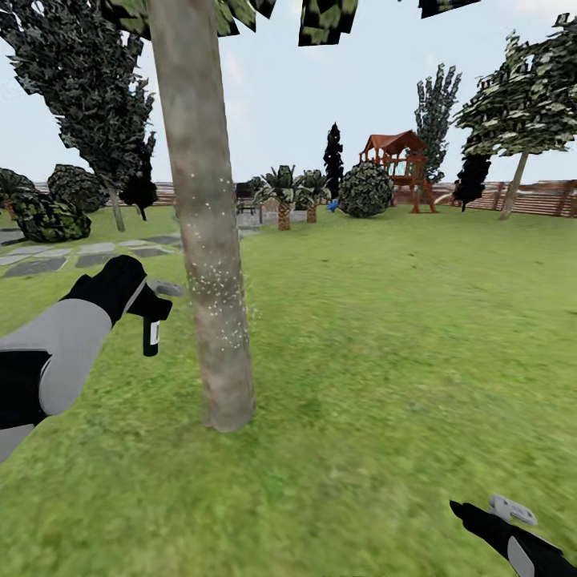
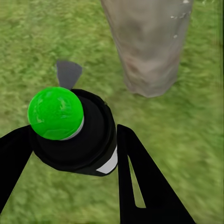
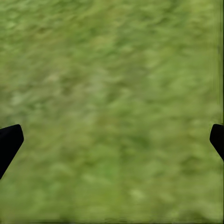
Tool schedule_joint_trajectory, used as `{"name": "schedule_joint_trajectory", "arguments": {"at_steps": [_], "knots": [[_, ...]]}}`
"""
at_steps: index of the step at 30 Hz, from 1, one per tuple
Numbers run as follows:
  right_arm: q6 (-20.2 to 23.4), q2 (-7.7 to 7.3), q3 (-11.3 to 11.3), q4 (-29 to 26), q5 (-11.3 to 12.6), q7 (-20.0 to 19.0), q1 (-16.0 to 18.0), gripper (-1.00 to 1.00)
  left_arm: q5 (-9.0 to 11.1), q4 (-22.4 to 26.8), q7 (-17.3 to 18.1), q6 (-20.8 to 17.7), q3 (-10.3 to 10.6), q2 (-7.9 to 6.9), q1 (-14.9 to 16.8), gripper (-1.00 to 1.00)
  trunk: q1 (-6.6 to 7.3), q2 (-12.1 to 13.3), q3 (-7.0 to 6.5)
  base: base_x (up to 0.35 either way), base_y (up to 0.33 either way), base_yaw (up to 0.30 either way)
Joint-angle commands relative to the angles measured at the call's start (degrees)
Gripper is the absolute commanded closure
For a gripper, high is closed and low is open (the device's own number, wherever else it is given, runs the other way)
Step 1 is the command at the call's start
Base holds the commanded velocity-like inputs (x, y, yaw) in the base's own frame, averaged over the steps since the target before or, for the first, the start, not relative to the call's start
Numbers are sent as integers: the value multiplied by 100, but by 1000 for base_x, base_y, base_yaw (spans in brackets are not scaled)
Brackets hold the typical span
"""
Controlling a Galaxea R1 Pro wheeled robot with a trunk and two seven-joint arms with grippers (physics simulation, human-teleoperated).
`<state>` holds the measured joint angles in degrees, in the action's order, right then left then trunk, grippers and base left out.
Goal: In the garden, pick up the pesticide atomizer on the floor and spray pesticide onto both trees until each tree trunk is fully covered.
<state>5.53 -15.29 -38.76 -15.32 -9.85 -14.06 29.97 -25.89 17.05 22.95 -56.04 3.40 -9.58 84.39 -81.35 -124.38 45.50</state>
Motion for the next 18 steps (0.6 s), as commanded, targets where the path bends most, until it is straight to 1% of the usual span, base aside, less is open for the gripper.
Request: {"name": "schedule_joint_trajectory", "arguments": {"at_steps": [1,5,16,18], "knots": [[0,0,2,-2,0,-1,0,-100,-3,0,-1,-1,2,0,3,100,0,0,0,0,316,-274],[-1,0,0,0,0,-6,0,-100,-3,1,-1,-3,1,0,3,100,0,0,0,-4,316,-240],[0,0,0,-5,-8,-9,0,-100,-3,0,-1,-4,3,0,2,100,0,0,0,-94,316,-16],[-2,0,1,-3,-8,-9,0,-100,-3,0,-1,-4,3,0,4,100,0,0,0,-101,316,-177]]}}
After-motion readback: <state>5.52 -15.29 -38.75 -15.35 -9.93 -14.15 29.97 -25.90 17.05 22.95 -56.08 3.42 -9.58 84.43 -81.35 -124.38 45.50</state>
